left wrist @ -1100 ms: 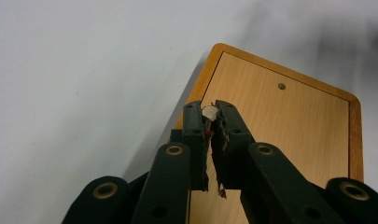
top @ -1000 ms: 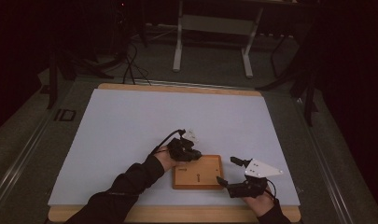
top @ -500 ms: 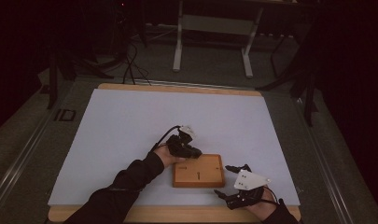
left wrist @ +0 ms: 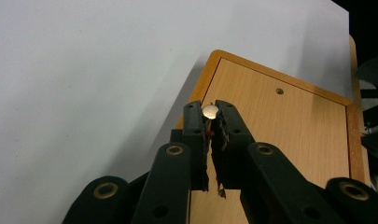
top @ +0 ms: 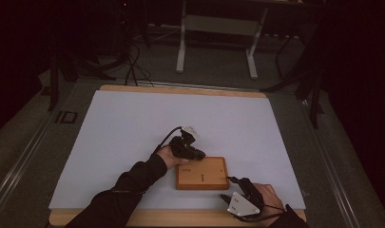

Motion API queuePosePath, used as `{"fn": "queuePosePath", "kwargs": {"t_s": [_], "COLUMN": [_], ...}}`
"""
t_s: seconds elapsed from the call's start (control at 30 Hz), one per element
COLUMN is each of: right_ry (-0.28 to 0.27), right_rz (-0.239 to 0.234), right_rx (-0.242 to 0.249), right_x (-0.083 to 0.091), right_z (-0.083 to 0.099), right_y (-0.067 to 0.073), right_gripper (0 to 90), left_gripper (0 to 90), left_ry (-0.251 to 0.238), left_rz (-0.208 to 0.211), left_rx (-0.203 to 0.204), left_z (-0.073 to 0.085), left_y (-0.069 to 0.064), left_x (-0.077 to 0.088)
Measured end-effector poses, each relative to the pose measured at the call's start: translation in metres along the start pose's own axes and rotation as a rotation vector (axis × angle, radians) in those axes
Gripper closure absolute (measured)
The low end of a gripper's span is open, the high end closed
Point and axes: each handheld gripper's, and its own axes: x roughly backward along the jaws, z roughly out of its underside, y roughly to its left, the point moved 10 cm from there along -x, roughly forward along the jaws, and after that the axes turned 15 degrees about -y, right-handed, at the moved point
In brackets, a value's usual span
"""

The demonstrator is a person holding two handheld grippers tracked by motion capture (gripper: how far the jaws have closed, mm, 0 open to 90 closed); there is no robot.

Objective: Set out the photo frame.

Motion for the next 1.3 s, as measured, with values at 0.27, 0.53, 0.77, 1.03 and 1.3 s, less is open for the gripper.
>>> {"fn": "queuePosePath", "kwargs": {"t_s": [0.27,0.53,0.77,1.03,1.3], "right_ry": [0.025,0.057,0.086,0.087,0.064], "right_rz": [0.075,0.099,0.107,0.120,0.109], "right_rx": [0.258,0.420,0.520,0.564,0.542], "right_x": [-0.003,-0.011,-0.018,-0.017,-0.016], "right_z": [0.002,0.006,0.011,0.011,0.010], "right_y": [0.001,0.006,0.009,0.010,0.006], "right_gripper": [48.3,57.4,65.3,67.1,67.9], "left_gripper": [84.5,84.5,84.4,84.2,61.7], "left_ry": [0.000,-0.003,0.002,0.016,-0.009], "left_rz": [0.015,0.019,0.023,0.030,0.004], "left_rx": [0.018,0.025,0.009,-0.005,-0.040], "left_z": [0.000,-0.001,0.000,-0.001,-0.008], "left_y": [0.002,0.002,0.001,0.001,0.000], "left_x": [0.000,-0.001,0.000,0.000,0.007]}}
